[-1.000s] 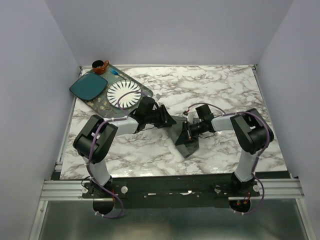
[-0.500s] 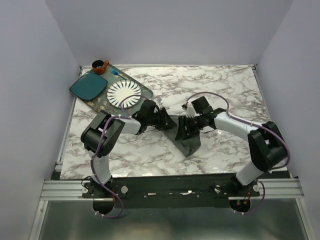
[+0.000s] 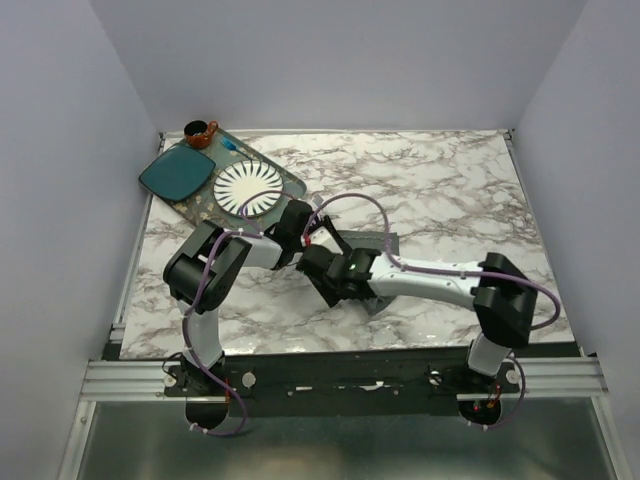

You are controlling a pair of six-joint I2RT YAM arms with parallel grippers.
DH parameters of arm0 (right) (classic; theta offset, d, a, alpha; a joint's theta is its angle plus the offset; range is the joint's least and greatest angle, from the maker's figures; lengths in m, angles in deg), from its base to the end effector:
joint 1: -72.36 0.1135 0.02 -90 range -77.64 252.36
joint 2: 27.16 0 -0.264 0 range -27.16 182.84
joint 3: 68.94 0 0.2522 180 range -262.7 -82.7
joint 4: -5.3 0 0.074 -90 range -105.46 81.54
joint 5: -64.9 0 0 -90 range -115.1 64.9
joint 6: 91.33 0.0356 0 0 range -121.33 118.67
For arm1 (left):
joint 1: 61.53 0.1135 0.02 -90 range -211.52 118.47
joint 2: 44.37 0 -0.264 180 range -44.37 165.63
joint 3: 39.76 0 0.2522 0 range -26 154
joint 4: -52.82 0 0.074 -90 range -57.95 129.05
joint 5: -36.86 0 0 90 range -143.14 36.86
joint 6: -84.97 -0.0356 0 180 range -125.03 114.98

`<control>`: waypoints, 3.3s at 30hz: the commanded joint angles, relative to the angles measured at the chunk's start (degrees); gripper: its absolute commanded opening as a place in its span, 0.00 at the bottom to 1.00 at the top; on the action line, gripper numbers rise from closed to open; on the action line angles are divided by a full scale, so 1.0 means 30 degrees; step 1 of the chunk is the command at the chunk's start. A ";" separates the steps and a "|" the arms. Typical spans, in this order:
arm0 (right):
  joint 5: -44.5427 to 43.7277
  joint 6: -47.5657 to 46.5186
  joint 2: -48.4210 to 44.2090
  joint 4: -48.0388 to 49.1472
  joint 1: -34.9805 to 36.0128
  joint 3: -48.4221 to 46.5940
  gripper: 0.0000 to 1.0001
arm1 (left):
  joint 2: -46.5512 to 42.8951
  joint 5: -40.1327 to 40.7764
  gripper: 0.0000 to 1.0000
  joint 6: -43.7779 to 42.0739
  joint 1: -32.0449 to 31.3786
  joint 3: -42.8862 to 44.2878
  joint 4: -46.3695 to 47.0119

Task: Fold the napkin, place the utensils inside, and roll it up
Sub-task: Roll the napkin with the utensil

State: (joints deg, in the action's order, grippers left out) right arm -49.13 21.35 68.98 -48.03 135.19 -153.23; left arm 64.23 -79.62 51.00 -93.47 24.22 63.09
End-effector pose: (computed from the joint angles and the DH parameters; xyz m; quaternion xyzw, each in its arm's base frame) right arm 0.1680 0.2957 0.2275 -0.2859 0.9126 -0.0066 0.2924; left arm 0.3065 -0.2098 0.1268 -0.0751 0.8642 -0.4613 0.1863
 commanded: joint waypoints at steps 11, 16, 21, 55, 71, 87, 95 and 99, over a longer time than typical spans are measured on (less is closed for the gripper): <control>-0.6522 0.0322 0.3578 0.0239 0.1266 0.0741 0.70 | 0.0950 0.0359 0.45 -0.0190 0.0189 -0.0479 -0.0833; -0.4911 -0.0322 0.3316 0.2170 0.0329 0.2117 0.54 | 0.0833 0.0243 0.45 -0.0190 0.0189 -0.0537 -0.0833; -0.1205 -0.0732 0.2238 0.4513 -0.1484 0.3962 0.29 | 0.0599 0.0156 0.45 -0.0219 0.0277 -0.0509 -0.0949; 2.5278 0.0797 0.4403 1.0330 -1.1831 0.7132 0.32 | -0.0283 0.0152 0.48 -0.0978 0.1244 0.0019 -0.0711; 0.2394 -0.0352 -0.0706 -0.0078 -0.3661 0.0719 0.94 | 0.0920 0.0361 0.47 -0.0425 0.1273 -0.0918 0.0104; -0.0045 0.0614 0.3403 0.1939 -0.1607 0.0359 0.77 | 0.1156 -0.0314 0.46 0.0367 0.1536 -0.0801 0.0135; 0.1826 0.0645 0.2731 0.4721 -0.2923 0.2968 0.53 | 0.0598 -0.0576 0.47 0.0249 0.1624 -0.0655 -0.0276; 0.3114 0.0498 0.1767 0.5454 -0.3685 0.3963 0.42 | 0.0132 -0.0607 0.48 -0.0072 0.1683 -0.0304 -0.0801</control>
State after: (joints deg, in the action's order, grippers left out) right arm -43.73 23.23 75.88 -34.94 127.19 -146.25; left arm 64.73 -83.45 54.17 -89.49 23.78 69.49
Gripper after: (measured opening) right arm 0.498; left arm 0.470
